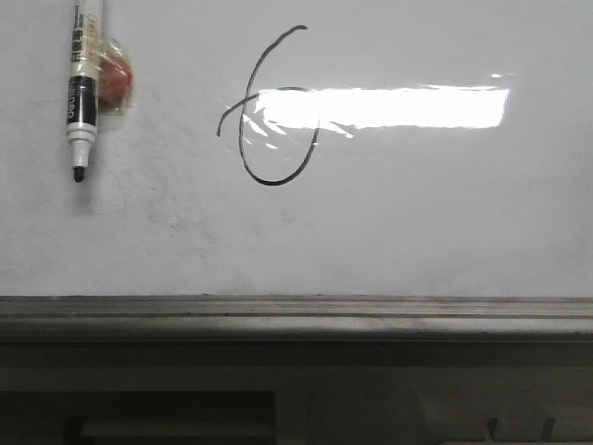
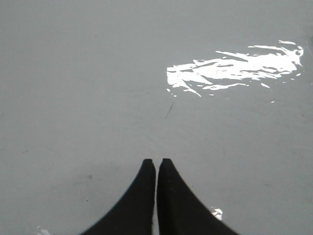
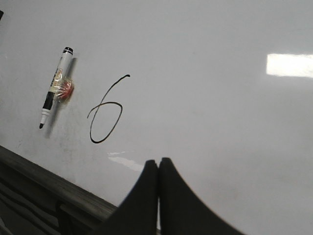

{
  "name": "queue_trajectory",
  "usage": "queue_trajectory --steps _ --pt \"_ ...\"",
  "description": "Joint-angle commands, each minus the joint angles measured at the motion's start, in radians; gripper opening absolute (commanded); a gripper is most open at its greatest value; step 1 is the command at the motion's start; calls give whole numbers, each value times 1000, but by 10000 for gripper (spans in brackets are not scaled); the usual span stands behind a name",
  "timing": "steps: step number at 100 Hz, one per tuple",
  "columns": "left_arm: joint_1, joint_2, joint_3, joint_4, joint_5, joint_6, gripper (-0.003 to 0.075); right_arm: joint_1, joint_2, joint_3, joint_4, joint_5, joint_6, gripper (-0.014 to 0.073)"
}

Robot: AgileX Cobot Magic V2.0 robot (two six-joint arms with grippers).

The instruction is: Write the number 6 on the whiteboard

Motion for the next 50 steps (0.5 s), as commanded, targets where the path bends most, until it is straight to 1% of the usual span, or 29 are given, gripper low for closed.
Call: queue_trajectory --steps 1,8,15,18,23,24,30,32,35,50 --pt "2 -31 50 -4 -66 -11 -20 -7 -9 -25 13 -82 -8 -65" --pt "2 -31 50 -4 -66 -11 -20 -7 -9 -23 -6 -85 -8 -65" --pt "2 -31 50 -4 -66 -11 -20 -7 -9 -11 -92 -103 -3 -65" --pt "2 -31 50 -4 -66 -11 -20 -9 -9 -4 -150 -118 19 -65" --pt "2 -31 50 -4 -66 -11 -20 -25 -9 12 -273 -142 136 -65" --pt "2 -31 50 -4 -66 -11 -20 -32 -9 17 -315 -149 173 -65" --pt "2 -31 50 -4 -66 -11 -20 -69 -9 38 -457 -159 299 -65" --pt "2 -31 50 -4 -66 -11 -20 -87 -9 47 -488 -159 320 -65" --pt "2 -31 50 -4 -66 -11 -20 -113 -9 59 -504 -159 344 -65" --pt "2 -31 50 -4 -66 -11 -20 -281 -9 138 -514 -211 345 -65"
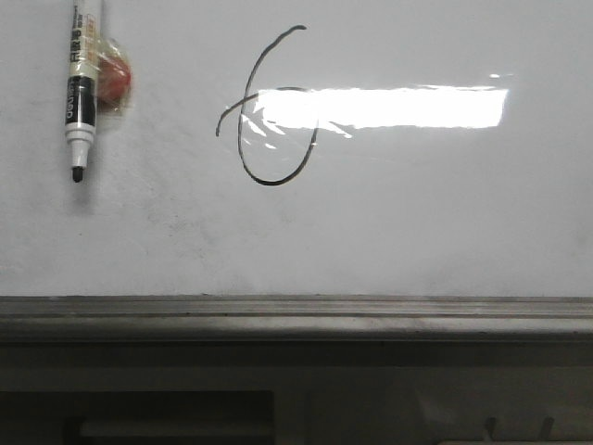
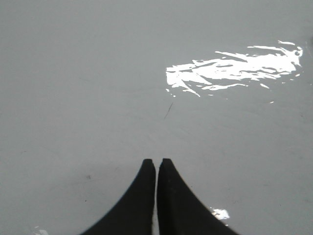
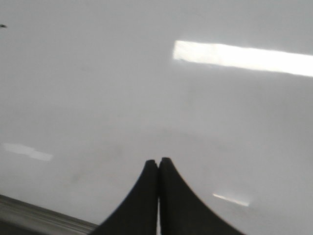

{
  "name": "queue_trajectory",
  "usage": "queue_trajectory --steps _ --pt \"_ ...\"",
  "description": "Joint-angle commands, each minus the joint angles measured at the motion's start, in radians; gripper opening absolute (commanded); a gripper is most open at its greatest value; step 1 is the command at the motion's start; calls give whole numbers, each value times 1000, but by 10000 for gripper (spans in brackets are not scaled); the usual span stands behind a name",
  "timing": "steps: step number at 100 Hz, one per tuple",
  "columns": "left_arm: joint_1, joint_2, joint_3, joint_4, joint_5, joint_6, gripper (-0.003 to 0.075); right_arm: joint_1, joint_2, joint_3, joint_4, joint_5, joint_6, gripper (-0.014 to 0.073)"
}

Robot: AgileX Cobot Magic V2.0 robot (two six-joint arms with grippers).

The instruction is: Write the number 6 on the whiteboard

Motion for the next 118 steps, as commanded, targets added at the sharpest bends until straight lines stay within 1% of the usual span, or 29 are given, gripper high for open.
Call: queue_trajectory --steps 1,9,19,24,35,118 --pt "2 -31 50 -4 -66 -8 -20 -87 -9 16 -35 -125 22 -65" --pt "2 -31 50 -4 -66 -8 -20 -156 -9 59 -44 -167 22 -65" --pt "2 -31 50 -4 -66 -8 -20 -198 -11 107 -53 -221 22 -65" --pt "2 -31 50 -4 -66 -8 -20 -201 -17 108 -77 -190 22 -65" --pt "2 -31 50 -4 -66 -8 -20 -201 -17 108 -131 -202 22 -65" --pt "2 -31 50 -4 -66 -8 -20 -201 -17 108 -131 -199 22 -65"
